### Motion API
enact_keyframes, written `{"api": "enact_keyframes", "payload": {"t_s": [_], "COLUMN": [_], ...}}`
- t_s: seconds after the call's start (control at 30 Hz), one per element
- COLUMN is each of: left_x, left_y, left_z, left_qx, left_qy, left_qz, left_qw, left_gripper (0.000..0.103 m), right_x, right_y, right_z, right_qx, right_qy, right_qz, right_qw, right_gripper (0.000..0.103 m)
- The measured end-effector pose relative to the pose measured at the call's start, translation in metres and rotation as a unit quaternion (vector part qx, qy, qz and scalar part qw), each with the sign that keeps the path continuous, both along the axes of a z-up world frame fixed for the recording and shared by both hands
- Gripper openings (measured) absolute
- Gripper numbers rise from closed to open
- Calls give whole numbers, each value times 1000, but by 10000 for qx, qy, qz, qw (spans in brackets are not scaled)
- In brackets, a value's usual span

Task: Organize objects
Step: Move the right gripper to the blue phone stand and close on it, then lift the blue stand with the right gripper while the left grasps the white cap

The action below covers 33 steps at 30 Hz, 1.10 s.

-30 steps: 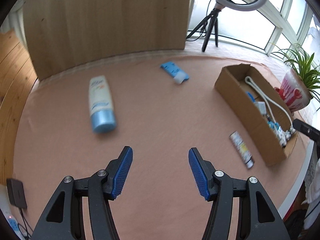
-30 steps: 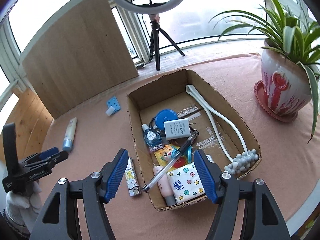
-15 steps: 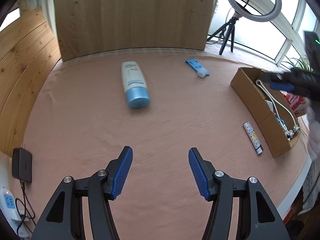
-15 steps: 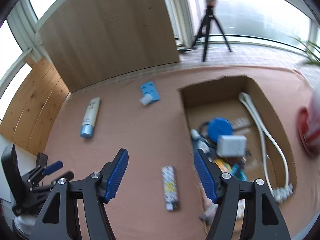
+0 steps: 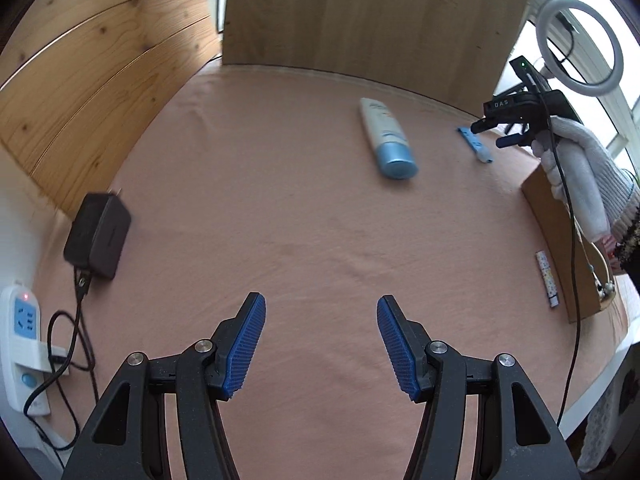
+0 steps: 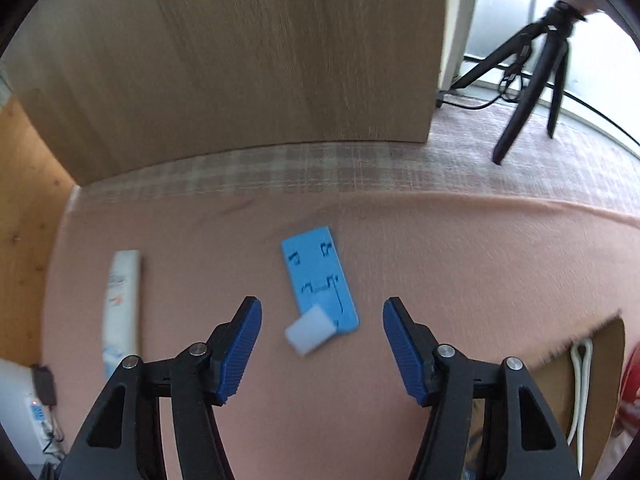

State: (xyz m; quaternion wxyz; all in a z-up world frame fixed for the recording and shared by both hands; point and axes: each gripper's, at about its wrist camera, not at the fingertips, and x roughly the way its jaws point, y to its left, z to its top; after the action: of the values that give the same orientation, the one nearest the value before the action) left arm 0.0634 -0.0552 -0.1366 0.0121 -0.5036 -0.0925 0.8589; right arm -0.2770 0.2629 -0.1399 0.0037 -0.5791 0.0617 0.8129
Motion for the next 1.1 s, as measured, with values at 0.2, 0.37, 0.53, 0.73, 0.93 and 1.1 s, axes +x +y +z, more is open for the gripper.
{"api": "enact_keyframes", "payload": {"t_s": [0.2, 0.37, 0.53, 0.73, 0.93, 1.1], "left_x": [4, 0, -7, -16, -21, -23], "left_y": [-20, -16, -7, 2, 13, 26], "left_z": [-10, -9, -4, -5, -3, -2], "left_qx": [103, 125, 147, 161, 112, 109], "left_qy": [-75, -44, -19, -51, -50, -75], "left_qz": [205, 100, -72, -276, -497, -714], "left_qw": [9997, 9999, 9999, 9995, 9987, 9974], "left_gripper": [62, 62, 62, 62, 62, 62], "right_x": [-31, -30, -2, 57, 129, 171], "right_y": [-9, -9, -13, -37, -58, -87], "right_z": [-29, -40, -42, -42, -55, -39], "right_qx": [303, 291, 39, -274, -2083, -932], "right_qy": [-339, -491, -508, -434, -806, -274], "right_qz": [-39, -14, 50, 335, 317, 807], "right_qw": [9990, 9984, 9987, 9981, 9742, 9920], "right_gripper": [57, 35, 33, 33, 33, 33]}}
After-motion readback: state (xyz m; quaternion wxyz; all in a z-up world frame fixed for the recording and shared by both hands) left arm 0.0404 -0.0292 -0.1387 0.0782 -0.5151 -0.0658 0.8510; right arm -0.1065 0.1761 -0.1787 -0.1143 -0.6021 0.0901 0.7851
